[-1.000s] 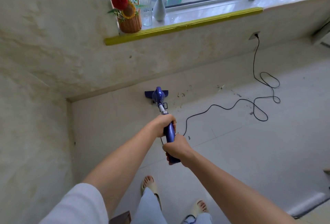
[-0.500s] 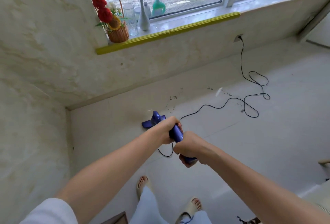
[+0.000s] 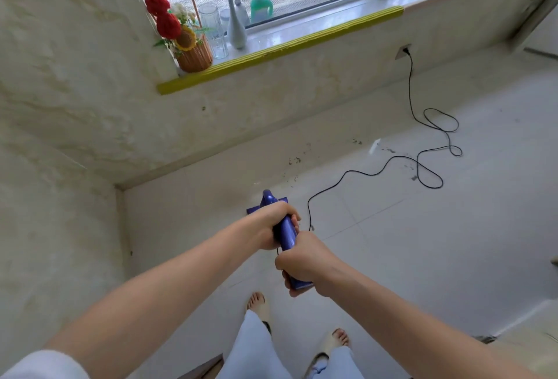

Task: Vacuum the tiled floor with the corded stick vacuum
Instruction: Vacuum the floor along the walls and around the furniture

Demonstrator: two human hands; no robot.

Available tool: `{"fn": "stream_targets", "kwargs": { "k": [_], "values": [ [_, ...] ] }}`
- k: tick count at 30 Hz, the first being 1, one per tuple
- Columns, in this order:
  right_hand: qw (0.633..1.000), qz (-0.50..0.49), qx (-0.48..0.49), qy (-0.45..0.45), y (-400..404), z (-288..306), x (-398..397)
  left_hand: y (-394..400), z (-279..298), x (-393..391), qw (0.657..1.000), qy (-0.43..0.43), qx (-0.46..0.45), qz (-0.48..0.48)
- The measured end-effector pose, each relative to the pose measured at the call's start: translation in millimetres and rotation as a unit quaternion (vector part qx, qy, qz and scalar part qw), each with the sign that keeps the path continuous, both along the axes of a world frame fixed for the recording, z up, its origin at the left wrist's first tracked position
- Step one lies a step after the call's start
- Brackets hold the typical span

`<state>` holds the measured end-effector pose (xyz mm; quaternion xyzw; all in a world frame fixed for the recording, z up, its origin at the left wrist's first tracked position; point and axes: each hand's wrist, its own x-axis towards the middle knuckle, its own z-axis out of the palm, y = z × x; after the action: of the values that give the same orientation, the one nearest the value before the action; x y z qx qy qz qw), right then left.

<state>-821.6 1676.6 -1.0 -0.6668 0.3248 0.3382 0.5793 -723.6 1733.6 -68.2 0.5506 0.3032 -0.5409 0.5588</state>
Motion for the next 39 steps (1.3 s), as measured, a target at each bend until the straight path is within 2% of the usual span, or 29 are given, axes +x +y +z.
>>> {"fn": "stream_targets", "kwargs": {
  "k": [10,22,30,39],
  "values": [
    [0.999,-0.035,-0.033,0.005,25,-39,76,16,-27,79,1.000,-0.010,-0.004,-0.021],
    [0.994,-0.021,-0.105,0.032,12,-98,144,-4,-67,141,0.998,-0.058,0.003,-0.017],
    [0.994,0.001,-0.107,0.035,-2,-106,137,-15,-77,137,0.998,-0.058,0.001,-0.022],
    [0.992,0.048,-0.117,0.022,-18,-73,102,-22,-52,101,0.999,-0.035,-0.014,-0.002]
  ]
}}
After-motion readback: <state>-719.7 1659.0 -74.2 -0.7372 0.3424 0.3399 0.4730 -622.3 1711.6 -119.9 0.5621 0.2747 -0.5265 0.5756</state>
